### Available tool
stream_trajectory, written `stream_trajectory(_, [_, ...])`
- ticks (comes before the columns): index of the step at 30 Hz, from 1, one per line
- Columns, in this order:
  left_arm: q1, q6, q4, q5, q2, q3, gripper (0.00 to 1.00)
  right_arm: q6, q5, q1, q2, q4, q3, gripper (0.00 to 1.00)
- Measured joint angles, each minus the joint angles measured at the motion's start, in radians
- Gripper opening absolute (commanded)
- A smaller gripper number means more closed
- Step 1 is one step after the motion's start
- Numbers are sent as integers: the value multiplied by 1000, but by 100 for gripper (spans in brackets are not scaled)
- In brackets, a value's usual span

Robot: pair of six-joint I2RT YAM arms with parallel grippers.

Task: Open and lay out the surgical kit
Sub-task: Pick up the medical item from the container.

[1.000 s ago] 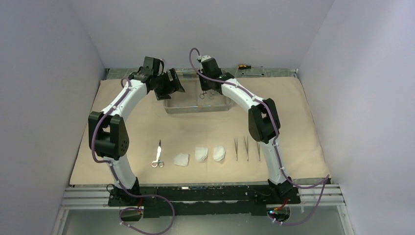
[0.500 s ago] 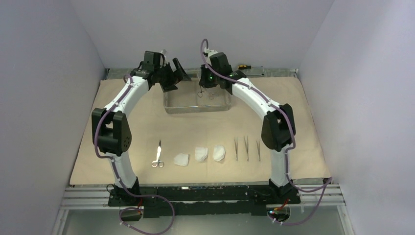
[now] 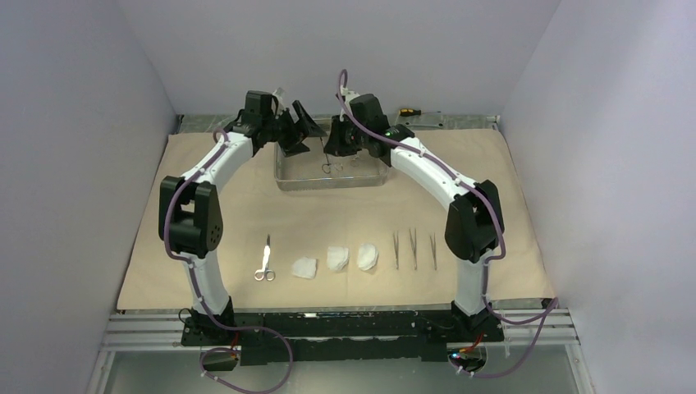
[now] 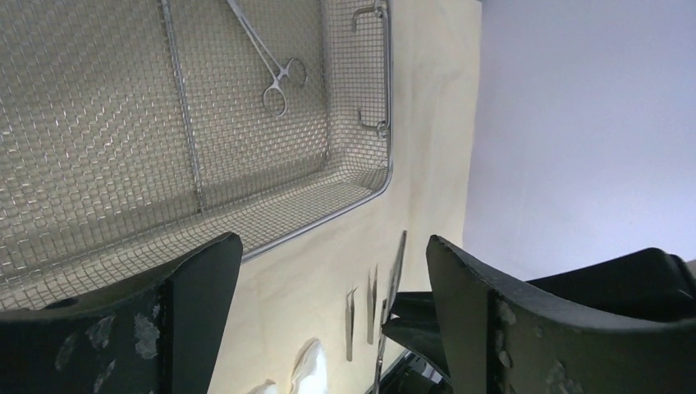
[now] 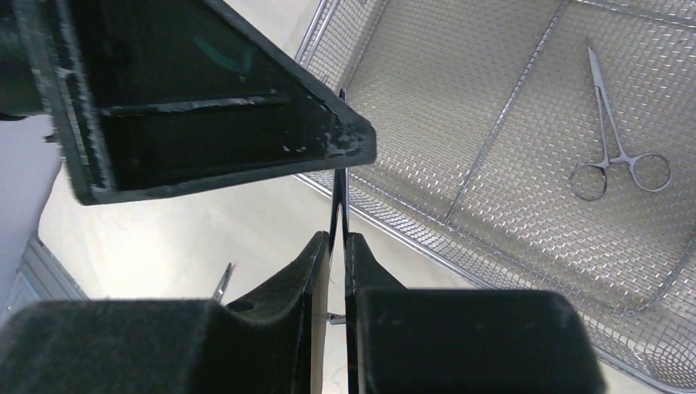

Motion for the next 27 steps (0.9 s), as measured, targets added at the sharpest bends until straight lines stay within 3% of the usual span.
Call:
stream_trajectory(5, [0,-27,2,23,0,-26,49,6,-22,5,0,1,1,10])
stream_trajectory(11, [0,-58,10,74,0,-26,23,15,-41,13,19,-13,32,11])
stream_trajectory(13, [0,-62,8,88,0,-26,4,16,-45,17,39,-16,54,11])
stream_trajectory(14, [0,-63,3,93,0,-26,0,16,-47,19,48,-16,61,10])
stream_trajectory(18, [4,-41,-25,90,0,-26,0,19,-50,27,76,-26,79,15])
stream_trajectory(20, [8,-21,-47,90,0,-26,0,22,-60,30,80,-27,82,26])
stream_trajectory(22, [12,1,-59,99,0,-26,0,26,-72,32,81,-30,81,45])
stream_trajectory(27, [35,91,-83,178,-2,-26,0,41,-134,18,-1,40,-61,63])
